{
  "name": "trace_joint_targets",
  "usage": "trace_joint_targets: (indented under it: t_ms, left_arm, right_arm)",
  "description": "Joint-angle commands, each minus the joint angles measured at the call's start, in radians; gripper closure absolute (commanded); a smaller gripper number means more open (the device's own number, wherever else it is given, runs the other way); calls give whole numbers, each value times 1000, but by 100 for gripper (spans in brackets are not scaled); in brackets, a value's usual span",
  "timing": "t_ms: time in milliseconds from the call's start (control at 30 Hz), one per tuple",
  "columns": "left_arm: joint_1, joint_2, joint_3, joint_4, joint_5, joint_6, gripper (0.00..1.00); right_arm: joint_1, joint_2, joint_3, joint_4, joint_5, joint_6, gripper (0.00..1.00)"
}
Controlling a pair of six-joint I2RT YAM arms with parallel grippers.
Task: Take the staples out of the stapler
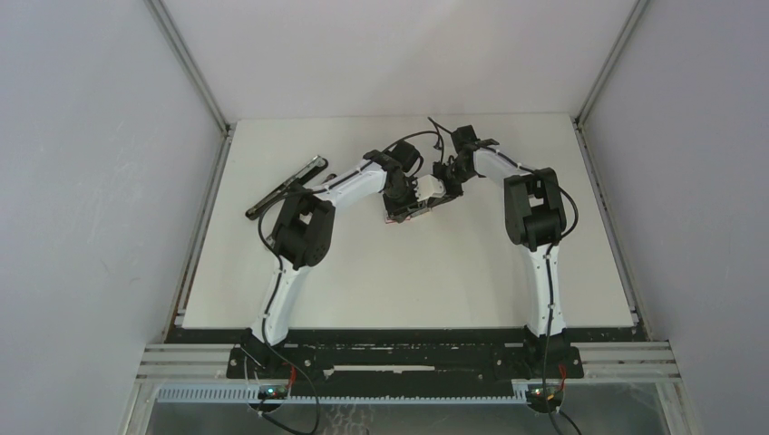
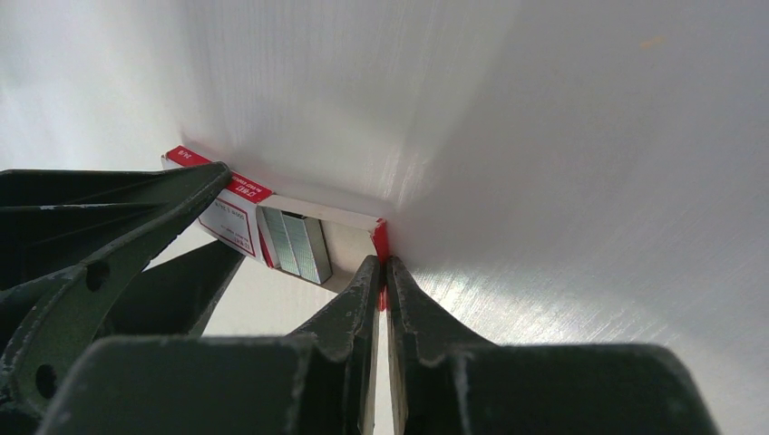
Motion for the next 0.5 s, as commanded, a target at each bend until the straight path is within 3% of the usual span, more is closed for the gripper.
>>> trace_joint_targets:
  t_ms: [0, 467]
  left_arm:
    - [-6, 8, 6, -6, -1, -3, 52]
    - [-6, 9, 7, -7, -7, -1, 51]
  right_arm:
    - [-11, -29, -9, 21, 52, 5, 95]
    - [-24, -20, 1, 10, 65, -8, 95]
